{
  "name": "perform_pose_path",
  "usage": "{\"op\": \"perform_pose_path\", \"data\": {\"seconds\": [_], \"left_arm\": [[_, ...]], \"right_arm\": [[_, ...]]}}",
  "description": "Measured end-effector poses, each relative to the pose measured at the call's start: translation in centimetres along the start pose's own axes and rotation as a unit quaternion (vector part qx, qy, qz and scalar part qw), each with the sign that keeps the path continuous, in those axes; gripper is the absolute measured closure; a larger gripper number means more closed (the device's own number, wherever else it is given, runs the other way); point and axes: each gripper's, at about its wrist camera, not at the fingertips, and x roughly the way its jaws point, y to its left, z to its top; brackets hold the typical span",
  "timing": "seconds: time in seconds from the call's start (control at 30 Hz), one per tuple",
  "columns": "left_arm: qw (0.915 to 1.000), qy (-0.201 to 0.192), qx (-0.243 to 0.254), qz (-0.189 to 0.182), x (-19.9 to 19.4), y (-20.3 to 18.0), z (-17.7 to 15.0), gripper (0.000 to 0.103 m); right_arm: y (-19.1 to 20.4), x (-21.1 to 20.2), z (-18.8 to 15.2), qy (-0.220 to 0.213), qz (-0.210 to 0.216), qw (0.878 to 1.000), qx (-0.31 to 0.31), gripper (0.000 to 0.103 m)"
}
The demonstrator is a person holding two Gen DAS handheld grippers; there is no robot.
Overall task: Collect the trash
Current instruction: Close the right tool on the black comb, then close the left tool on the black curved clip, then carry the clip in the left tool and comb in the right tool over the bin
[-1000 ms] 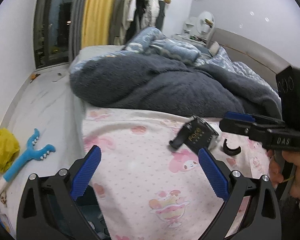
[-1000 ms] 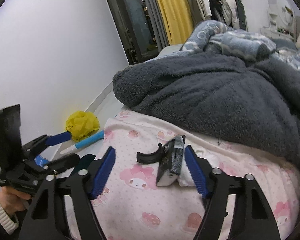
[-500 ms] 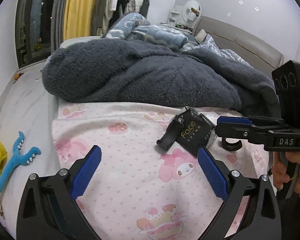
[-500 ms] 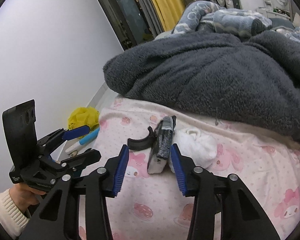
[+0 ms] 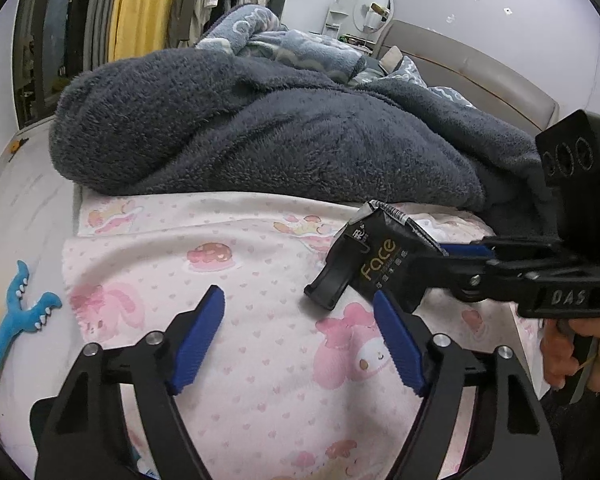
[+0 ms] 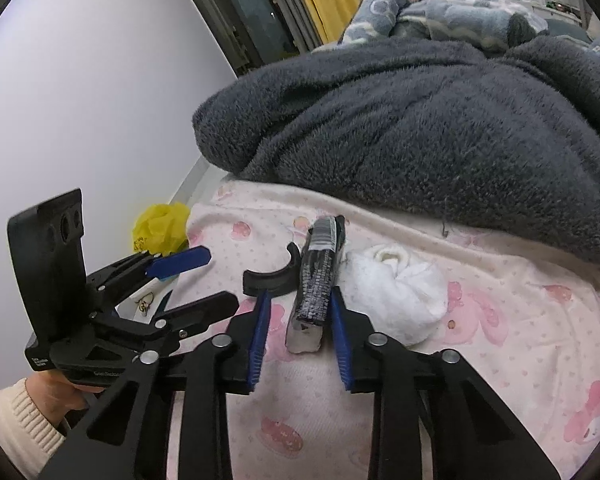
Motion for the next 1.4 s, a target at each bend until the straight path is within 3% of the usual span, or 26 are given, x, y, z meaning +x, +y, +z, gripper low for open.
{"op": "perform_pose_path", "data": {"seconds": [0.03,0.13,0.73,1.1,1.2,1.4], "left_arm": [[1.0,0.001,0.0,-0.003,0.2,0.0,0.0,0.027],[0.9999,0.004,0.004,-0.012,0.7,-0.2,0.1,0.03],[0.9994,0.004,0.03,-0.017,3.0,-2.0,1.4,0.042],[0.9976,0.034,0.059,0.002,5.4,-3.7,2.0,0.062],[0.997,0.043,0.061,0.018,6.0,-3.8,2.1,0.079],[0.9972,0.043,0.056,0.025,5.9,-4.0,2.2,0.081]], "right_arm": [[-0.1,0.2,0.0,0.002,-0.001,1.0,0.001,0.087],[0.0,0.3,0.1,0.0,-0.008,1.0,-0.004,0.091],[-0.8,-3.2,1.5,-0.058,-0.016,0.998,0.015,0.091],[-1.7,-3.9,1.0,-0.055,-0.014,0.998,0.017,0.091],[-1.5,-4.1,0.9,-0.054,-0.016,0.998,0.011,0.091],[-1.5,-4.4,0.8,-0.056,-0.017,0.998,0.009,0.091]]}}
